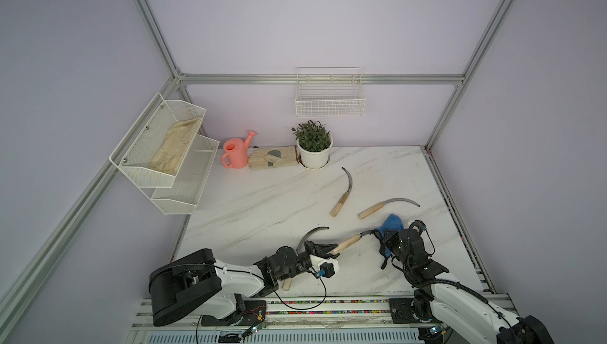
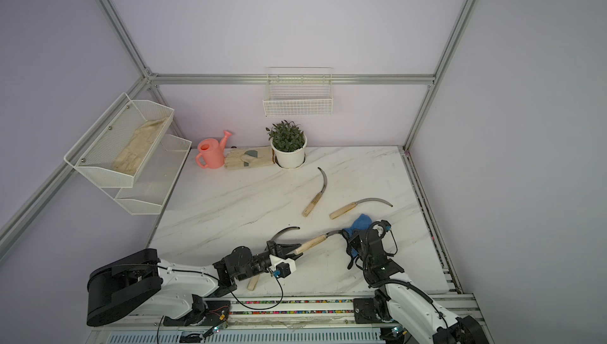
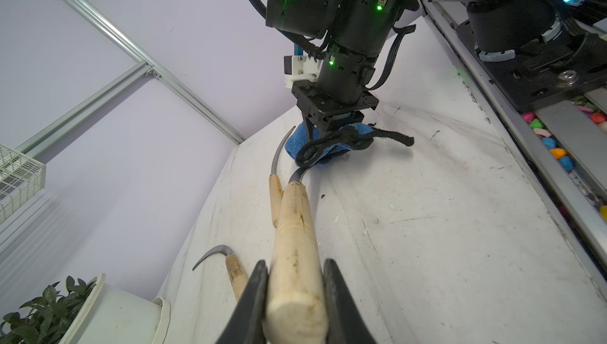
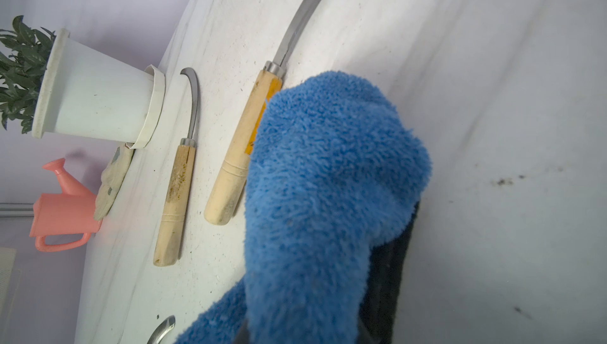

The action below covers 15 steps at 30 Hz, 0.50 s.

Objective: Wipe small sickles with rags
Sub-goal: Wipe the small sickle.

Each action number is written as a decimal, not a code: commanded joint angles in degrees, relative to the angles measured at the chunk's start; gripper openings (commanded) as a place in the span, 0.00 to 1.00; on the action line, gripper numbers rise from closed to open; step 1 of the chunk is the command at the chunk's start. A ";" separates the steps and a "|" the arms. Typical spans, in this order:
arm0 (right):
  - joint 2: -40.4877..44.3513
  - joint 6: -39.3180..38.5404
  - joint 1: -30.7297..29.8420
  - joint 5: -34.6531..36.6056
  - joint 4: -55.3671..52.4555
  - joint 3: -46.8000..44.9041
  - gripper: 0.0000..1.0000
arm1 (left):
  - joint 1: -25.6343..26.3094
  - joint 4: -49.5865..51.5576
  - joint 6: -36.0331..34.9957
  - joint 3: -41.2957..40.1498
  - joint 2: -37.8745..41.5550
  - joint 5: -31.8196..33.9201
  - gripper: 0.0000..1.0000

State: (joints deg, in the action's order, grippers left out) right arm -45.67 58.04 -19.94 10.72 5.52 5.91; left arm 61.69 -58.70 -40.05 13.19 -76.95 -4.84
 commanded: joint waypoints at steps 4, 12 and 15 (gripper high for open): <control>0.48 -3.29 -0.35 -13.24 4.18 3.84 0.00 | 0.31 -2.91 0.06 -1.06 1.25 -0.78 0.00; -6.84 -5.15 -12.27 -12.54 9.13 9.59 0.00 | 0.40 -2.90 -0.11 -0.93 1.03 -0.52 0.00; -8.47 -4.47 -14.16 -9.18 7.17 10.54 0.00 | 0.36 -3.24 -0.12 -0.89 0.69 0.24 0.00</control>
State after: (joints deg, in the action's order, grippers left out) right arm -52.93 53.58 -32.38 0.16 12.88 15.55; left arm 61.73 -58.92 -40.03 13.19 -76.71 -3.86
